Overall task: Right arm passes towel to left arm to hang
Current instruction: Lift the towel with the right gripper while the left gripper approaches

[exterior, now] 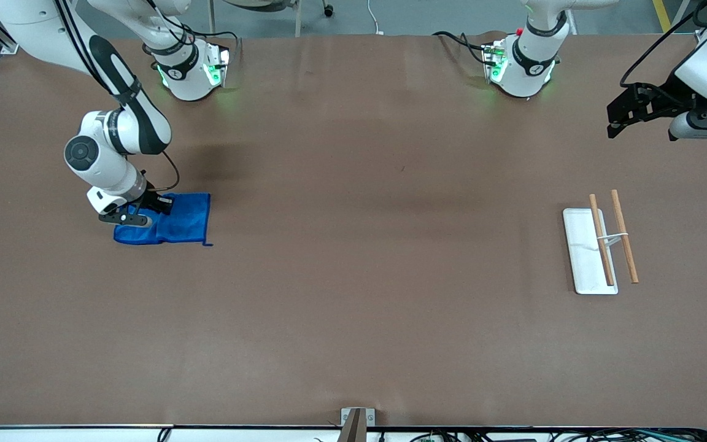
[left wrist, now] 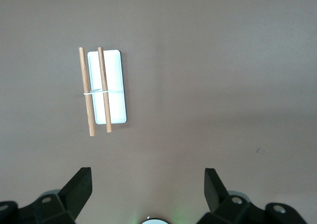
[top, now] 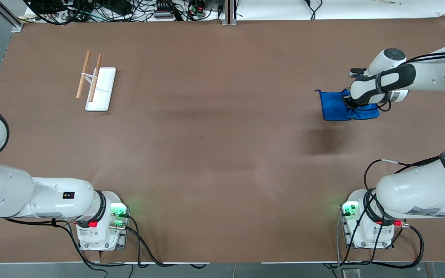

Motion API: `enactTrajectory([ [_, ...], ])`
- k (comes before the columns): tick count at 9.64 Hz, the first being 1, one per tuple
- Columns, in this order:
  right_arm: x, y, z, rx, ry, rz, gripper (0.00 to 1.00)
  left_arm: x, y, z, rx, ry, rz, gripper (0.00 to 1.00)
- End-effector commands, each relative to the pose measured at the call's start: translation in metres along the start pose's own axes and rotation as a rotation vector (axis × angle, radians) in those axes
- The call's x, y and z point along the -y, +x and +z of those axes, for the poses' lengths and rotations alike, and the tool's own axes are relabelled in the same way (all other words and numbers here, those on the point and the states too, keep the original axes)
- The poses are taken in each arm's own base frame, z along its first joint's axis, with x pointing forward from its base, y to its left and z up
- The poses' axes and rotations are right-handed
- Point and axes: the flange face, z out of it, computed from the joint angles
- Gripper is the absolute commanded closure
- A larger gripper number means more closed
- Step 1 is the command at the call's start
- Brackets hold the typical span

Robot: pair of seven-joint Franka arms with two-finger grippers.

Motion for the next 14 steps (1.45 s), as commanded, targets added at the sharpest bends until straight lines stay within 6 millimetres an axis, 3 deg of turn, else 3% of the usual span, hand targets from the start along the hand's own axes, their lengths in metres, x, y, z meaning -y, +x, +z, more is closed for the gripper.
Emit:
enactTrajectory([
  [1,0.011,0.015,-0.083,0.068,-0.055,0.015,1.00,-0.030,0.026,0.039,0.026,-0.025,0.057,0.00],
  [3,0.033,0.044,-0.162,0.118,-0.082,-0.007,1.00,-0.080,0.055,0.070,-0.027,-0.097,0.110,0.00],
  [4,0.051,0.056,-0.203,0.115,-0.084,-0.012,1.00,-0.095,0.066,0.088,-0.016,-0.184,0.107,0.00],
  [5,0.070,0.062,-0.236,0.102,-0.038,-0.001,1.00,-0.106,0.077,0.107,-0.004,-0.294,0.079,0.00],
  [6,0.091,0.063,-0.255,0.085,0.028,-0.005,1.00,-0.113,0.089,0.138,0.027,-0.423,0.028,0.00],
  [8,0.139,0.060,-0.281,0.064,0.193,-0.021,1.00,-0.128,0.102,0.191,0.068,-0.683,-0.092,0.00],
  [10,0.186,0.055,-0.295,0.014,0.375,-0.016,1.00,-0.159,0.109,0.221,0.121,-0.860,-0.169,0.00],
  [12,0.238,0.051,-0.294,-0.023,0.542,0.002,1.00,-0.177,0.104,0.260,0.199,-1.026,-0.215,0.00],
  [14,0.287,0.045,-0.289,-0.071,0.677,0.029,1.00,-0.185,0.084,0.318,0.148,-1.249,-0.149,0.00],
])
